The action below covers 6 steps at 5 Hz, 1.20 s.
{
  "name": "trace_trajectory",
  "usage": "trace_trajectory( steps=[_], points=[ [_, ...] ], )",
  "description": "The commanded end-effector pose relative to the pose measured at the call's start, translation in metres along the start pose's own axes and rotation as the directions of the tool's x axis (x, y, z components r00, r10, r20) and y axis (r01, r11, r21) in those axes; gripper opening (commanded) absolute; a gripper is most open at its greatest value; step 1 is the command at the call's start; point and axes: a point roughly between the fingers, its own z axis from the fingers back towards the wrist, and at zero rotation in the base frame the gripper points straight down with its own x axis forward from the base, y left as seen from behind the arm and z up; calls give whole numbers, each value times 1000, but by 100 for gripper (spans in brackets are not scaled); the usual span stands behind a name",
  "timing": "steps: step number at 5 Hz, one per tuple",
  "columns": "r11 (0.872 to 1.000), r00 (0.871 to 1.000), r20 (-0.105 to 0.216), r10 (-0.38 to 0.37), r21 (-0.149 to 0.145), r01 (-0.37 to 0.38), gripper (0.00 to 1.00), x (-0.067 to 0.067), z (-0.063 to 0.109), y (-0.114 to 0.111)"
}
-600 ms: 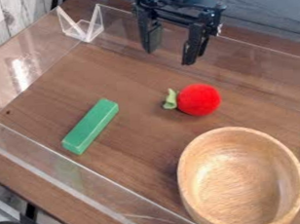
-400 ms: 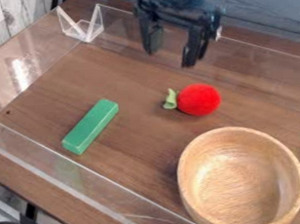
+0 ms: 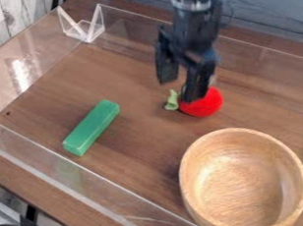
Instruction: Move the red object to the left side of the table
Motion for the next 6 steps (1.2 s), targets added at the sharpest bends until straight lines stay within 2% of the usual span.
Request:
trace_trajectory(
  steps=[1, 2, 3, 4, 5, 6],
  points=[
    [990, 990, 28, -138, 37, 137, 100, 6, -2, -3],
    [976, 976, 36, -213, 52, 211, 100, 8, -12, -5],
    [975, 976, 40, -216, 59, 214, 100, 20, -23, -11],
    [977, 979, 42, -198, 86, 194, 100, 36, -27, -11],
    [990, 994, 40, -107, 96, 102, 0, 33, -10, -15],
    [995, 999, 43, -4, 100, 0, 0, 26, 9, -18]
  ],
)
